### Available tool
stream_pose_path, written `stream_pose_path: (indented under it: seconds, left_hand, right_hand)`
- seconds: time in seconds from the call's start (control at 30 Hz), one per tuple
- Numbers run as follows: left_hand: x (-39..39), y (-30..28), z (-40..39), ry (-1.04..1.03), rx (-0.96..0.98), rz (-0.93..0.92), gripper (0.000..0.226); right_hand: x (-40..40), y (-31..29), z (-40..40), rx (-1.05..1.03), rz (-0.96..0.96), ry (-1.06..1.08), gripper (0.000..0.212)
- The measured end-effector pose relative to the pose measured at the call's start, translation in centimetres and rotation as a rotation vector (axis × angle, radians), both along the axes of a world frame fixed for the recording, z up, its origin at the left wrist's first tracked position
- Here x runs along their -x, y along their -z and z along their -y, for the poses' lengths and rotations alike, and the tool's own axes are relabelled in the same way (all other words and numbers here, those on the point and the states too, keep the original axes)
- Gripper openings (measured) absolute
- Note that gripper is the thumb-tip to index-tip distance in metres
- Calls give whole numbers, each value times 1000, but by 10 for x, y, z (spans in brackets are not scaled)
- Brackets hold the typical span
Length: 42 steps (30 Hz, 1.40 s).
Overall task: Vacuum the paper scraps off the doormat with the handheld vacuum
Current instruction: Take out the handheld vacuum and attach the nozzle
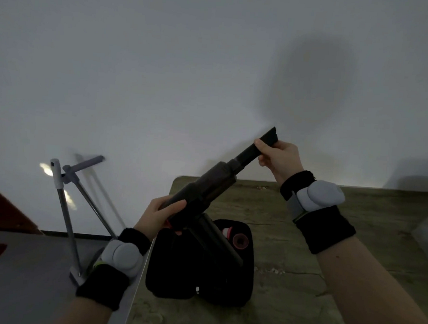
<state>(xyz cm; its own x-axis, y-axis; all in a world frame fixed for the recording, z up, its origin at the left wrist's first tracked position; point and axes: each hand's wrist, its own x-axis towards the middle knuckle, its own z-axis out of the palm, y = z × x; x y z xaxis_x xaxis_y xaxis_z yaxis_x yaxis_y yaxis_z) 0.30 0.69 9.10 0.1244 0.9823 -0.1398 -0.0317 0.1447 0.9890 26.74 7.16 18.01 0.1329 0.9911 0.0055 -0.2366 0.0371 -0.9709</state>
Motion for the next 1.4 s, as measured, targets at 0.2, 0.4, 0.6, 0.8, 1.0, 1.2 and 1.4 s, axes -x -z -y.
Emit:
stream_pose_path:
  seconds: [0.2,0.4,0.6,0.8,1.0,1.2,1.4]
  left_hand:
    - [7,29,12,-144,94,-33,72]
    - [7,32,11,-343,208,19,40]
    - [-12,21,2,-469,282,12,42]
    - [-19,13,-4,-337,302,25,40]
    - [1,18,2,-129,154,-131,31]
    - [53,79,17,-394,317,-365,32]
    - [60,141,44,-272,590,-566,65]
  right_hand:
    - [0,37,-12,204,301,-101,29]
    - [8,87,8,286,852,-526,33]
    - [53,104,27,168,1133,-827,50]
    - [67,111,40,-39,1285,-425,34]
    - [49,118,42,125,1180,-160,40]
    - [25,135,46,410,208,-14,15]
    - [-3,149,64,618,-468,-85,19]
